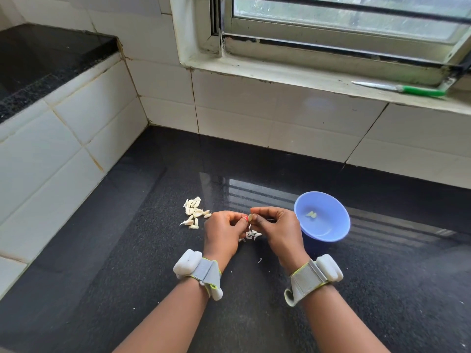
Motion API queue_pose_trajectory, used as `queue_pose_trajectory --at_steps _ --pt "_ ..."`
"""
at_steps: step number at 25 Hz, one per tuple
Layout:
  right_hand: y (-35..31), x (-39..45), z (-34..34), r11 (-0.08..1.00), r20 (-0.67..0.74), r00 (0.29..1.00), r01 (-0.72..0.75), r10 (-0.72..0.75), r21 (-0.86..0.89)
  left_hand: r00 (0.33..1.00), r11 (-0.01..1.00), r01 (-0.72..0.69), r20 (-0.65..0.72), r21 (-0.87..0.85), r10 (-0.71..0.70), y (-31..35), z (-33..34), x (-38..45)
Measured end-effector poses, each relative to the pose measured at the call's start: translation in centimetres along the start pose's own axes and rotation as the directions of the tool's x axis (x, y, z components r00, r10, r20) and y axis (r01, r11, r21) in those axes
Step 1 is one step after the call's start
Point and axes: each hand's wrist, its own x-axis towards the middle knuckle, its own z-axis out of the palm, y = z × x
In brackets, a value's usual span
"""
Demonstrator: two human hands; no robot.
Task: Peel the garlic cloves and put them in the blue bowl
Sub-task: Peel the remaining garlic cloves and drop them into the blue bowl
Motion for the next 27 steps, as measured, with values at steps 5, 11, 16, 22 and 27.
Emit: queue_pose_trajectory --at_steps 5,11,16,22,27 --pt "-0.3 -0.6 0.1 0.999 -0.001 1.0 -0.011 0.011 0.053 0.994 0.98 -0.087 -0.048 0.179 0.097 0.4 0.2 -0.2" --pt "-1.1 -1.0 0.1 0.962 0.05 0.995 -0.093 0.083 0.256 1.0 1.0 0.017 -0.004 -0.022 -0.017 0.0 0.0 0.0" --pt "-1.5 -0.8 -0.5 0.867 0.149 0.97 -0.237 0.19 0.439 0.999 0.998 0.027 -0.018 -0.054 -0.028 -0.7 0.0 0.3" --pt "-1.2 -0.6 -1.1 0.889 0.131 0.978 -0.201 0.16 0.411 0.992 0.971 -0.122 -0.003 0.208 0.125 0.1 0.2 -0.1" --pt "-0.8 -0.2 -1.5 0.951 0.035 0.994 -0.112 0.107 0.289 0.99 0.959 -0.123 -0.031 0.255 0.135 0.2 0.1 0.0"
